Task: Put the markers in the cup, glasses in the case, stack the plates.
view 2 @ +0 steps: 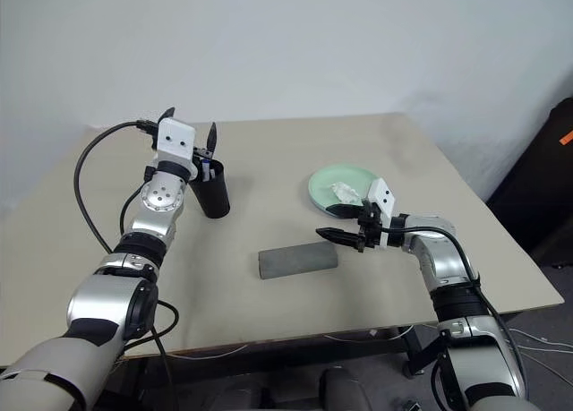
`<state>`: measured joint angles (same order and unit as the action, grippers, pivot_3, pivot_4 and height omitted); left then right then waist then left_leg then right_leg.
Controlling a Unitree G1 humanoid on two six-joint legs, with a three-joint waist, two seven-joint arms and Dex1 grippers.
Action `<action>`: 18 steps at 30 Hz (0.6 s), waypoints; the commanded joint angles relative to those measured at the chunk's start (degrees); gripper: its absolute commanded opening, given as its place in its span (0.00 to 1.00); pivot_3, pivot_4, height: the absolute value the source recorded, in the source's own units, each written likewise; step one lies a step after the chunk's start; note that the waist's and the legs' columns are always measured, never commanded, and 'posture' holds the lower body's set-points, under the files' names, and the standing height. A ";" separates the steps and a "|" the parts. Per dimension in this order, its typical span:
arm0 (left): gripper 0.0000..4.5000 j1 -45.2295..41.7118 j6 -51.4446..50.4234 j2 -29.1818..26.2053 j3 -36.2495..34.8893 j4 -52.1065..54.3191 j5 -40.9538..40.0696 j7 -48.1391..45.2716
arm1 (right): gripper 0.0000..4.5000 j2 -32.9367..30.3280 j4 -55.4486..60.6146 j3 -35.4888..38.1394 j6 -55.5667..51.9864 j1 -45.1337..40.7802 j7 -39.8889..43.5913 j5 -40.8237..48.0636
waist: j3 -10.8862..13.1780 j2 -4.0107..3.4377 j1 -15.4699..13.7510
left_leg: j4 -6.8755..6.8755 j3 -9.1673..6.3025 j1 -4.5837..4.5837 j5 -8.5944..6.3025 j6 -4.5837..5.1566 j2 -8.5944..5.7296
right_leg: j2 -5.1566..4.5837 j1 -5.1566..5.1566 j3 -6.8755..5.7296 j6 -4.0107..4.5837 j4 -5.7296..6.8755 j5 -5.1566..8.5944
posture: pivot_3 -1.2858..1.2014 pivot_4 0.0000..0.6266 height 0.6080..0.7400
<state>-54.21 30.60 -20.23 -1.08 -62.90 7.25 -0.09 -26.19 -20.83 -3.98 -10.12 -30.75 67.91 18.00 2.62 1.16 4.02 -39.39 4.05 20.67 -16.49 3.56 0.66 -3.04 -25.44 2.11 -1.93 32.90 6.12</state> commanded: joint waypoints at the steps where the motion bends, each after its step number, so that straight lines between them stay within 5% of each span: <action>1: 0.91 -2.79 0.98 -0.07 -1.48 2.54 -1.79 -1.30 | 0.74 -0.24 1.37 1.19 1.25 -0.96 -0.34 0.40 | 0.00 0.00 0.01 | 0.00 0.00 -0.01 0.00 0.00 0.00 | 0.00 0.00 0.00 0.00 0.00 0.00 | 0.52 0.00 1.00; 6: 0.91 0.86 -3.86 -0.77 -5.34 11.71 -10.49 -11.75 | 0.74 -0.53 1.11 1.76 1.37 -0.96 -0.51 0.76 | 0.00 0.00 0.06 | 0.00 0.01 0.00 0.01 0.01 0.00 | 0.00 -0.01 0.00 0.00 0.00 0.00 | 0.52 0.00 1.00; 18: 0.91 31.88 -36.95 -12.11 -7.70 59.51 -29.45 -35.12 | 0.74 -1.69 -2.63 4.73 2.70 -1.75 -1.10 0.83 | -0.01 -0.02 -0.01 | 0.06 0.01 -0.03 -0.01 0.03 0.15 | 0.04 -0.06 0.03 0.06 0.03 0.04 | 0.52 0.00 1.00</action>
<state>-23.02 -4.37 -31.41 -8.21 -9.04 -20.77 -33.64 -26.57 -23.73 -1.04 -8.56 -31.23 66.42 18.04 2.62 1.13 4.02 -39.33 4.04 20.64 -16.50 3.58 0.86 -3.05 -25.48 2.14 -1.78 32.92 6.22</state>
